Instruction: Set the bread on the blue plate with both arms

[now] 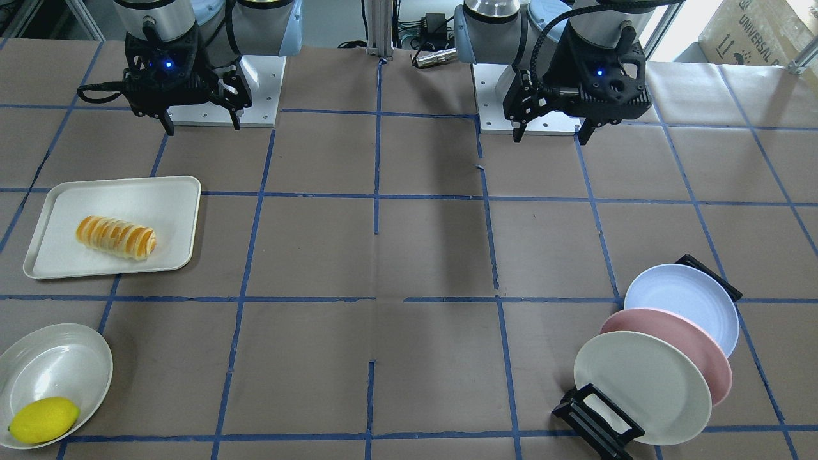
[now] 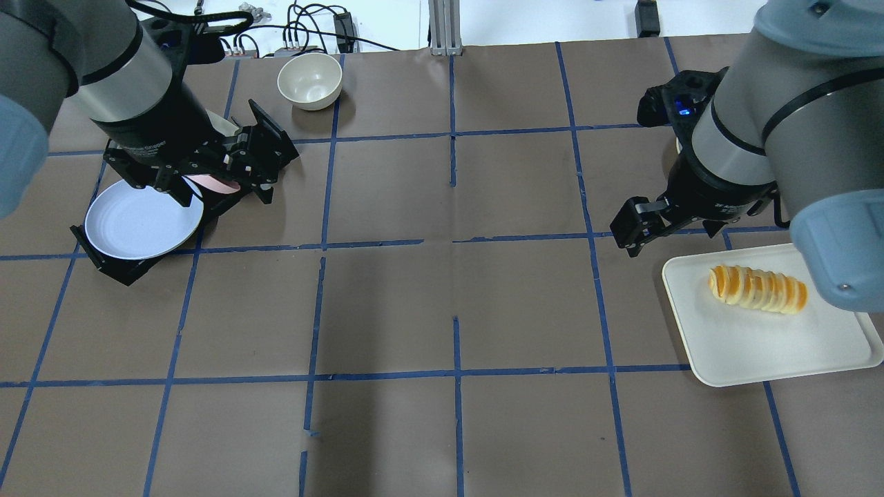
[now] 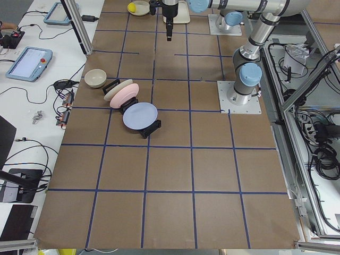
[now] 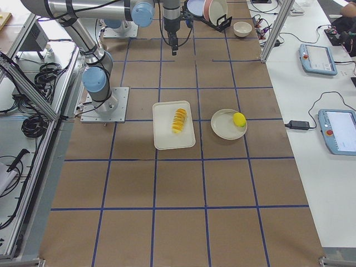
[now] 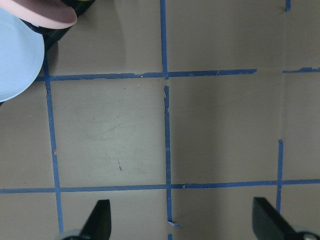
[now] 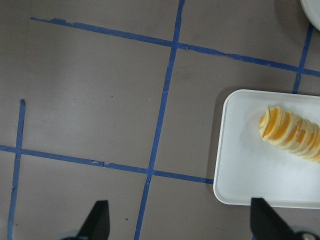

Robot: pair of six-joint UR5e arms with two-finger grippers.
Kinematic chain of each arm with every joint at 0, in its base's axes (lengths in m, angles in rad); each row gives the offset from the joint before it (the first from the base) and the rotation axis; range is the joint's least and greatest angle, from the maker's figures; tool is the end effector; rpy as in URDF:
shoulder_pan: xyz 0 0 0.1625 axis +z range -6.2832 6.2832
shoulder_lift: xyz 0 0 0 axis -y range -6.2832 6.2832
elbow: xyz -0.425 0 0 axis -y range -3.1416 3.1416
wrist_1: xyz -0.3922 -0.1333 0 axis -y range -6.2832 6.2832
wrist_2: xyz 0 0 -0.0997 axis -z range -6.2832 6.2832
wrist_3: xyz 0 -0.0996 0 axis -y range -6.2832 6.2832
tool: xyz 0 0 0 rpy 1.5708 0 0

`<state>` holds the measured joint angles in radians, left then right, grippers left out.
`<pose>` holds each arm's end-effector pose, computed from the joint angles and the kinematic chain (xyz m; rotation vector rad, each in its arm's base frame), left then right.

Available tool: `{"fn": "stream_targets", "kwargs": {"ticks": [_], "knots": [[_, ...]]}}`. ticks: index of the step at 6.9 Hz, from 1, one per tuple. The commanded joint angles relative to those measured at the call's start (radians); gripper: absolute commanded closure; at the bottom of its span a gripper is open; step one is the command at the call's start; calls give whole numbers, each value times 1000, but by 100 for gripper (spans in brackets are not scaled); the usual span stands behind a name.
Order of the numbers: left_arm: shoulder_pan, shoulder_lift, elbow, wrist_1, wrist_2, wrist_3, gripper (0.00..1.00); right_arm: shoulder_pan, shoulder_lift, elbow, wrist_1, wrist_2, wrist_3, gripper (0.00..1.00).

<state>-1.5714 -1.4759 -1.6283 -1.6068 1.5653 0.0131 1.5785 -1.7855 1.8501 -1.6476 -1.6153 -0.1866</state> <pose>-0.1341 -0.4514 0.5008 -0.0215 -3.1360 0.0022 0.1320 -0.4007 0.4541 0.2999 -3.0816 0.0127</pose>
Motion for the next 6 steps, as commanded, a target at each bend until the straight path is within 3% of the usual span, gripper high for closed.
{"fn": "stream_targets", "kwargs": {"ticks": [1,3,5,6], "knots": [[1,-15,31,-25,-1,-2,0,0,0,3,-1,0,-1,0],[66,-91,123,-39,-4,36,0,0,1,6,-3,2,-1,0],[213,-170,221,-71,-19,234,0,-5,8,15,-4,9,-20,0],[299,-217,246,-70,-28,320,0,-23,9,44,-14,6,-159,0]]}}
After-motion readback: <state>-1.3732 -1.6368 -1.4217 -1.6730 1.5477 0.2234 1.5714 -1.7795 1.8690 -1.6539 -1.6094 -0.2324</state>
